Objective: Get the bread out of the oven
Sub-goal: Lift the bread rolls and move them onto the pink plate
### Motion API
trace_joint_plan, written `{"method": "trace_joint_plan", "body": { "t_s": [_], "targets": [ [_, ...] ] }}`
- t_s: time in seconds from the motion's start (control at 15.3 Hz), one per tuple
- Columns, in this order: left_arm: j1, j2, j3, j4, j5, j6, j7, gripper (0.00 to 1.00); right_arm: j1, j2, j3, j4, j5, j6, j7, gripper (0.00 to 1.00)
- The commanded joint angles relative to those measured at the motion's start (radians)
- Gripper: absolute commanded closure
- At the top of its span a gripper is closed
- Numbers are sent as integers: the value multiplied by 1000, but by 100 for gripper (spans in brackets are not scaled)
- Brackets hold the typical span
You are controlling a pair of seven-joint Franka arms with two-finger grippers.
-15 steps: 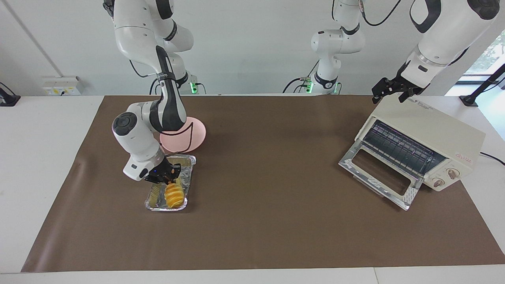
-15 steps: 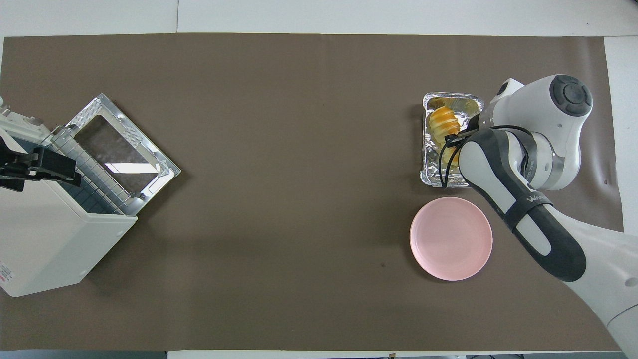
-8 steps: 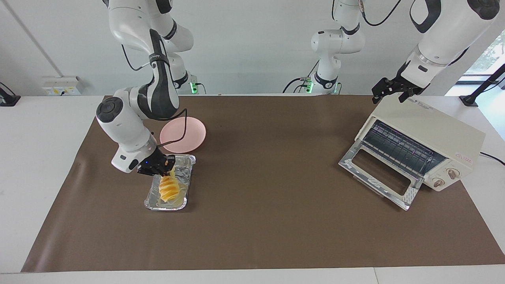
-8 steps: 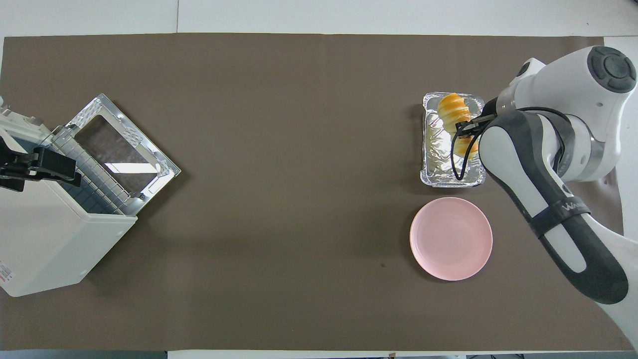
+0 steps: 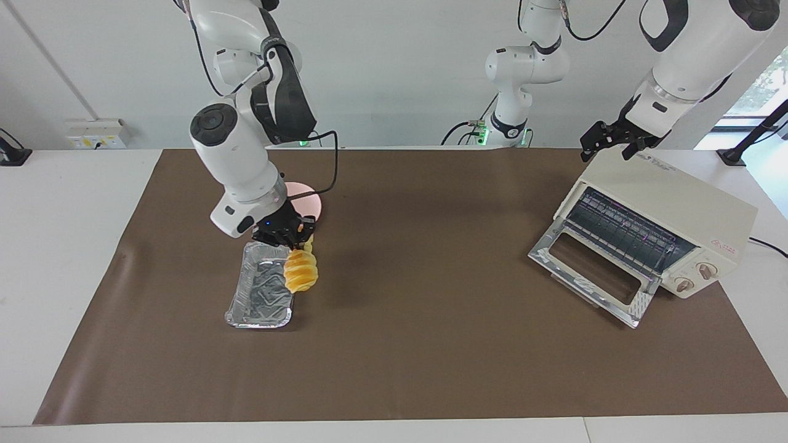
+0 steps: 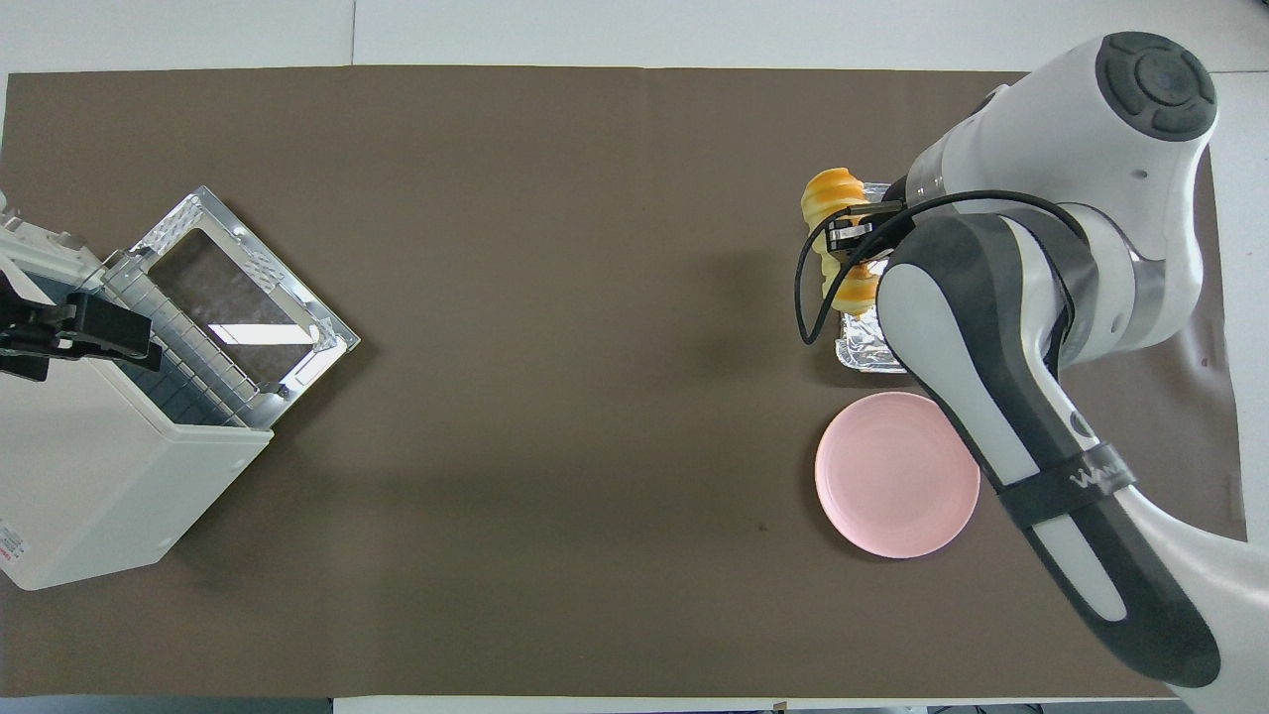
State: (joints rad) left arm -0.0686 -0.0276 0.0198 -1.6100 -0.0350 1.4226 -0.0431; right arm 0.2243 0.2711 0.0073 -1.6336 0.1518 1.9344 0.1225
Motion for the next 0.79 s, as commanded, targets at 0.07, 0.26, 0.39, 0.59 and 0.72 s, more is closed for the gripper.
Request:
{"method": "trace_joint_plan", "body": {
  "t_s": [0.07, 0.26, 0.39, 0.59, 0.72],
  "targets": [
    [10, -9, -8, -1, 7, -2, 2, 0, -26, -71, 2, -83, -12, -60, 19, 100],
    [10, -9, -8, -1, 7, -2, 3, 0, -72, -182, 0, -225, -14, -63, -29, 100],
    [10, -9, -8, -1, 7, -2, 2, 0, -77, -275, 0, -361, -14, -31, -52, 100],
    [10, -9, -6, -1, 7, -2, 3, 0, -73, -439, 2, -630, -14, 96, -52, 100],
    [10, -9, -8, -1, 7, -2, 2, 0, -69, -504, 2, -741, -14, 129, -52, 100]
  ]
}}
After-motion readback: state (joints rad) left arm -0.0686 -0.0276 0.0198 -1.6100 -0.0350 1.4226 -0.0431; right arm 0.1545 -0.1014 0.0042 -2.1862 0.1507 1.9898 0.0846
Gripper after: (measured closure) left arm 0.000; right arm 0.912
